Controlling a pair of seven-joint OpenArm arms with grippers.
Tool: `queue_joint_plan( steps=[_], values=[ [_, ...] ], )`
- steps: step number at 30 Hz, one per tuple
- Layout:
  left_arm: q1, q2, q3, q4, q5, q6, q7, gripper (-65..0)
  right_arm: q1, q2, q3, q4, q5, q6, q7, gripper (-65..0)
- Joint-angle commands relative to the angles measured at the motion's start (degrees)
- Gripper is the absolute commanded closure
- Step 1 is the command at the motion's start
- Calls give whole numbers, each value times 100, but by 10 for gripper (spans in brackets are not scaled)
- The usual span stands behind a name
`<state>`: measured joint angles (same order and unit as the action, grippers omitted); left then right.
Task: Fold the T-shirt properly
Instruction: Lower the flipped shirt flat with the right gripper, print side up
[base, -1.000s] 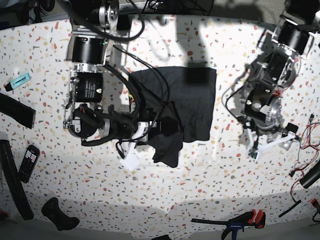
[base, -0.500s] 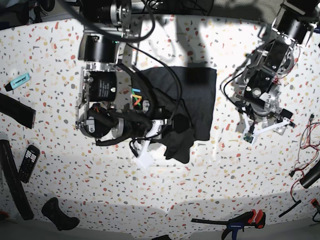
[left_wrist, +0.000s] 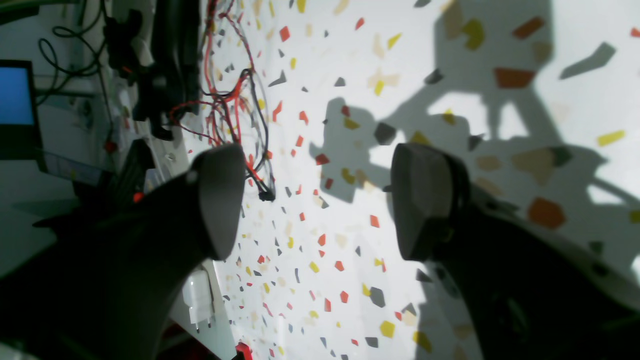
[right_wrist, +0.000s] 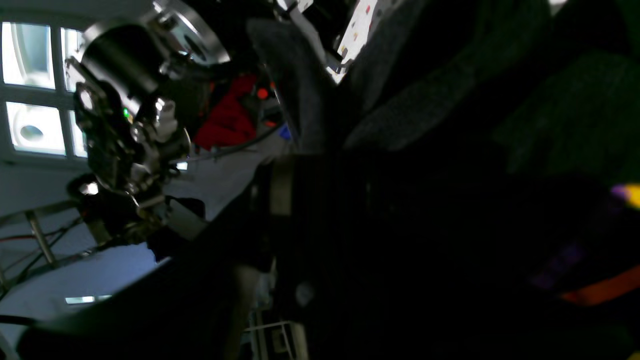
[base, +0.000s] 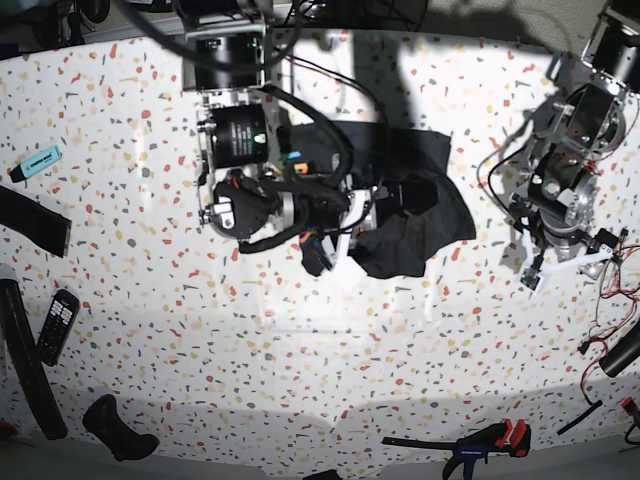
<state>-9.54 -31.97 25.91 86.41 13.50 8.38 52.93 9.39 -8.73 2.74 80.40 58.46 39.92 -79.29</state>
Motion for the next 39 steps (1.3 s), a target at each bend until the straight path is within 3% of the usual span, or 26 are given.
queue_joint_plan(
  steps=[1,9,16,23,25,27,29,34,39],
  values=[
    [-107,-63,-37,107,98,39,-26,-432,177,-27,-9,98,177,8,122,-163],
    [-107,-44,-37,107,96,42,-31,-432,492,-27,28,98,-282,8,289,-163],
    [-107,-44,-37,107,96,42,-26,-432,621,-27,28,98,-321,8,1019,-163],
    [-107,-44,-37,109,98,46,-55,-432,636,-27,20,98,-323,8,977,-163],
    [-107,-46,-37,166,98,105,-168,-432,667,-27,26,98,-850,8,977,-162],
    [-107,-46,-37,337,96,247,-278,-432,697,-27,28,96,-1847,8,1032,-162],
    [-107,-44,-37,632,52,258,-297,-432,662,-26,-9,85,-2544,8,1388,-162],
    [-105,-42,-37,1650,-610,216,-282,-432,599,492,-13,46,-3340,8,2339,-162],
    [-76,24,-37,2765,-1270,-256,-157,-432,601,831,-15,-334,-3595,8,3027,-162]
  ],
)
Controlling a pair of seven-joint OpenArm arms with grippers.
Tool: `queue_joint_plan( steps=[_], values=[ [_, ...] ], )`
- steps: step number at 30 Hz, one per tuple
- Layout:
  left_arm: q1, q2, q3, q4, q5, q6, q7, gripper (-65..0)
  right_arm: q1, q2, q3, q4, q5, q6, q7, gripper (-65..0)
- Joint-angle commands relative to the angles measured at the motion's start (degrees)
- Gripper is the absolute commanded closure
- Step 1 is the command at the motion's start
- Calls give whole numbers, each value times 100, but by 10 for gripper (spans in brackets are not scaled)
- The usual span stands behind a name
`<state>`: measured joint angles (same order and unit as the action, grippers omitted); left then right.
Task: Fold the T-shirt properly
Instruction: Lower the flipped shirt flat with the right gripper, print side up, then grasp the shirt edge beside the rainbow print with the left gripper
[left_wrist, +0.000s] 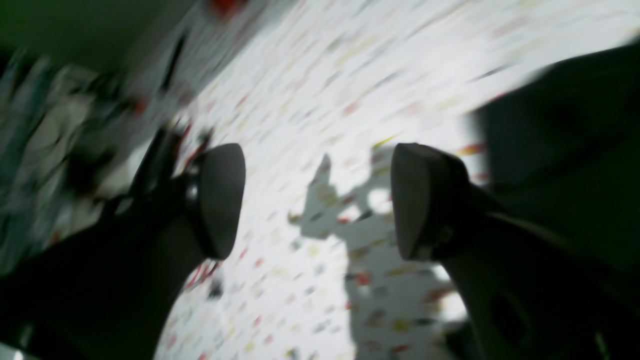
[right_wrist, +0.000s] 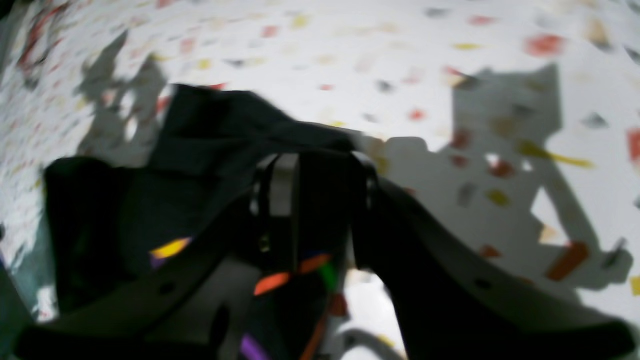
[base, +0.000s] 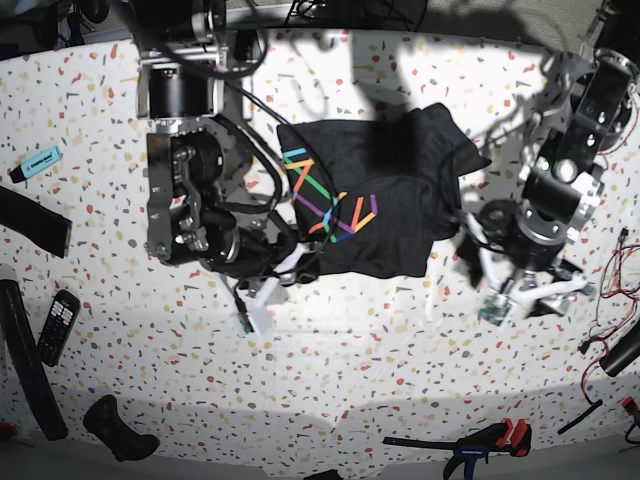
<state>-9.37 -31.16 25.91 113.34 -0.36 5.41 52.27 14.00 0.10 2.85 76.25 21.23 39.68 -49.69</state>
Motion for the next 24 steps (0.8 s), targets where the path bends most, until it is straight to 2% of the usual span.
queue_joint_plan(
  steps=[1,4,7,9,12,15,19,24],
  values=[
    [-76,-13,-37,256,48,-9,-90,-432,142,-39,-24,-68,122,32,188,-162],
    [111,138,-37,634,-98,-92,-122,-432,201,-44,-26,-619,87,32,586,-162],
    [474,308,-37,704,-433,-192,-138,-432,343,-42,-26,-1141,-522,32,953,-162],
    [765,396,-37,702,-662,-415,-149,-432,433,-13,-24,-1320,-999,32,1169,-162],
    [1241,483,-37,695,-831,-686,-520,-432,555,26,-24,-1338,-1220,32,1224,-160],
    [1598,481,-37,654,-804,-741,-868,-432,713,87,-20,-1338,-1231,28,1097,-160],
    [1744,496,-37,354,-809,-741,-868,-432,874,120,-20,-1333,-1187,31,874,-160],
    [1676,898,-37,452,-817,-739,-815,-432,1014,92,-20,-905,-308,32,807,-160]
  ],
)
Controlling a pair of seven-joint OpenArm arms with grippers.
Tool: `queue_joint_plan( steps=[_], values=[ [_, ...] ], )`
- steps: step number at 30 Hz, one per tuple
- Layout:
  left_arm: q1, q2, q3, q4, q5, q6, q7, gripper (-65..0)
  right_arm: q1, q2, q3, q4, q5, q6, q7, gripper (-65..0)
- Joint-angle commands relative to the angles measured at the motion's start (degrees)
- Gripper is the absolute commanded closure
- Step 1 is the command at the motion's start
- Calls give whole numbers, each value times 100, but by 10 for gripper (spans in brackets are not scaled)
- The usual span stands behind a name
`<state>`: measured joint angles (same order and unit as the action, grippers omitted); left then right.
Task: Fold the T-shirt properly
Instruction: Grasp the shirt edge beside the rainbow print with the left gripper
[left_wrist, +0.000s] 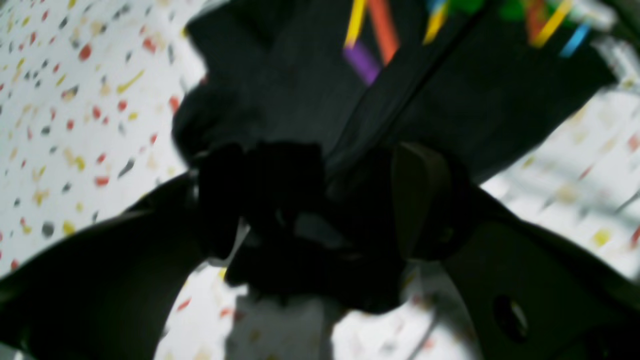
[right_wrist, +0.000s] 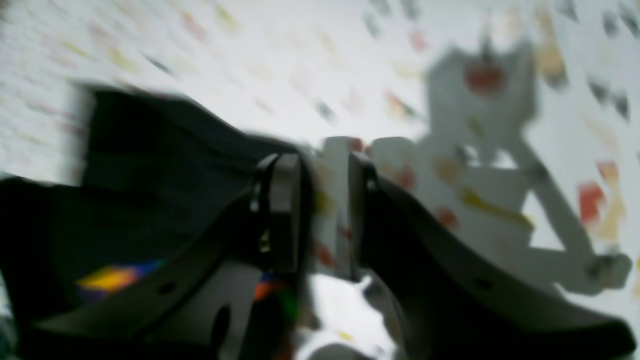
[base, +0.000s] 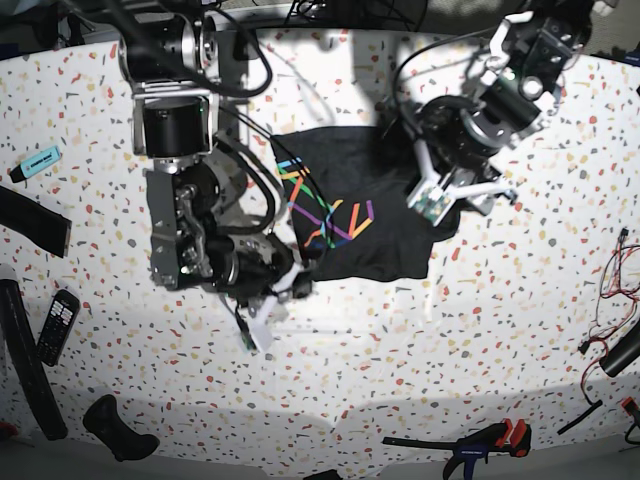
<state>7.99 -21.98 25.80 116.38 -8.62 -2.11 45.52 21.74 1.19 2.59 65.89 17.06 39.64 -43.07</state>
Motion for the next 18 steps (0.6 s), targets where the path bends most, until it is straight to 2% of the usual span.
queue_joint_plan(
  steps=[1,4,7,11,13,15,18],
  values=[
    [-72,94,-26,262,-7,13,17,-432,271,-44,7,297,221,36,66,-160],
    [-31,308,-26,708,-136,11,415,-432,304,-42,7,831,522,36,-157,-160],
    [20,308,-26,907,-402,-20,214,-432,304,-39,7,1088,592,36,-236,-160],
    [105,407,-26,820,-651,-468,-96,-432,286,-35,9,1086,584,36,-402,-160],
    [101,577,-26,638,-643,-525,-151,-432,291,-4,13,1088,584,36,-520,-160],
    [101,769,-26,380,-647,-525,-162,-432,291,94,13,1088,557,36,-662,-160],
    [103,1073,-24,13,-640,-588,-144,-432,289,426,13,1088,376,36,-861,-160]
  ],
)
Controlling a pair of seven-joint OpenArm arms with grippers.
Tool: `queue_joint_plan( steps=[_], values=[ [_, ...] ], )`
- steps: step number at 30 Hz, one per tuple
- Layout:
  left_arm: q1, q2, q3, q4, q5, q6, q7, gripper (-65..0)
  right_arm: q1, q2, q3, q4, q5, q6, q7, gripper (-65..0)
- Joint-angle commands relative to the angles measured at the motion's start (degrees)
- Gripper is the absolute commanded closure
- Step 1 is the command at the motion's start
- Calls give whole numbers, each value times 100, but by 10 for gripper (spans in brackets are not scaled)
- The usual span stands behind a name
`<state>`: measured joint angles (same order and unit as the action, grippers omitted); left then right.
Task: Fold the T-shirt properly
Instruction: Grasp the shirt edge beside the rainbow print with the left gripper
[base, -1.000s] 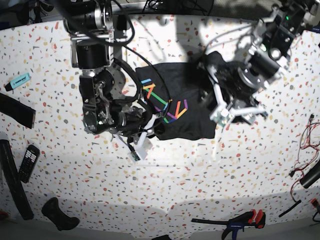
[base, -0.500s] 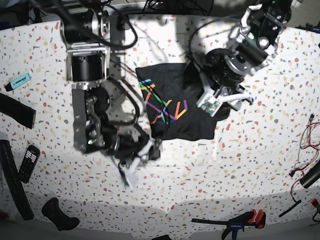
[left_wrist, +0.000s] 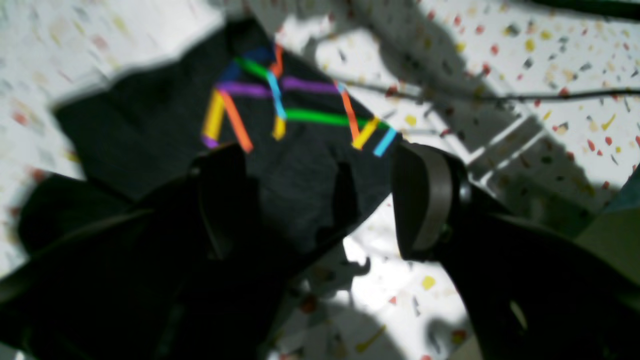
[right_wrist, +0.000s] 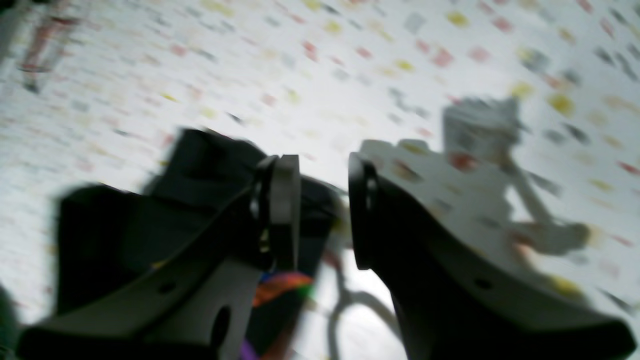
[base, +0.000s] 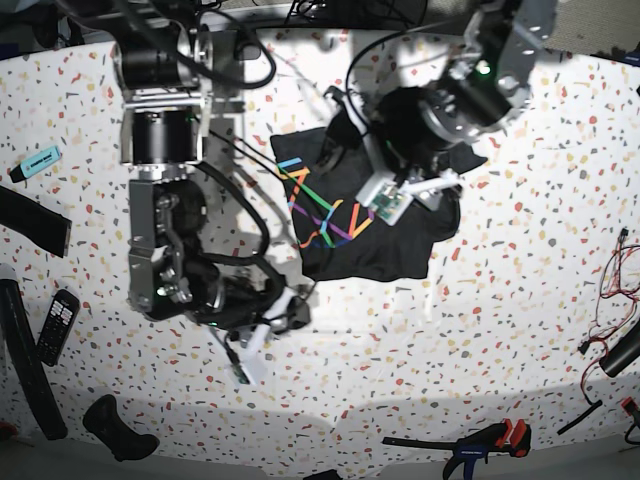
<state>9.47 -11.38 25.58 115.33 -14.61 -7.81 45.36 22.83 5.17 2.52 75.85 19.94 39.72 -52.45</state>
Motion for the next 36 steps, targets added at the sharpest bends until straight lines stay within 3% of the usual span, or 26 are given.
queue_joint_plan(
  steps=[1,4,9,14,21,26,31,36],
  values=[
    [-46,85,0,61,-20,-212,-136,-432,179,186,20,92,-48,28,37,-159],
    [-46,223,2,15,52,-872,-350,-432,173,710,20,92,-350,28,-57,-158],
    [-44,229,2,-175,490,-916,-380,-432,114,1617,20,92,-321,28,-221,-158],
    [-44,234,2,-863,691,-914,-581,-432,-92,2177,39,92,101,28,-227,-158],
    [-116,249,2,-1126,905,-876,-772,-432,-256,2194,197,92,960,28,-452,-158],
    [-140,251,0,-861,907,-846,-778,-432,-260,2199,197,92,1054,28,-507,-158],
    [-142,251,2,-861,925,-175,-793,-432,-260,2197,197,92,1056,28,-509,-158],
    [-138,363,0,-863,979,-90,-769,-430,-289,2197,197,92,1058,28,-503,-158]
  ],
)
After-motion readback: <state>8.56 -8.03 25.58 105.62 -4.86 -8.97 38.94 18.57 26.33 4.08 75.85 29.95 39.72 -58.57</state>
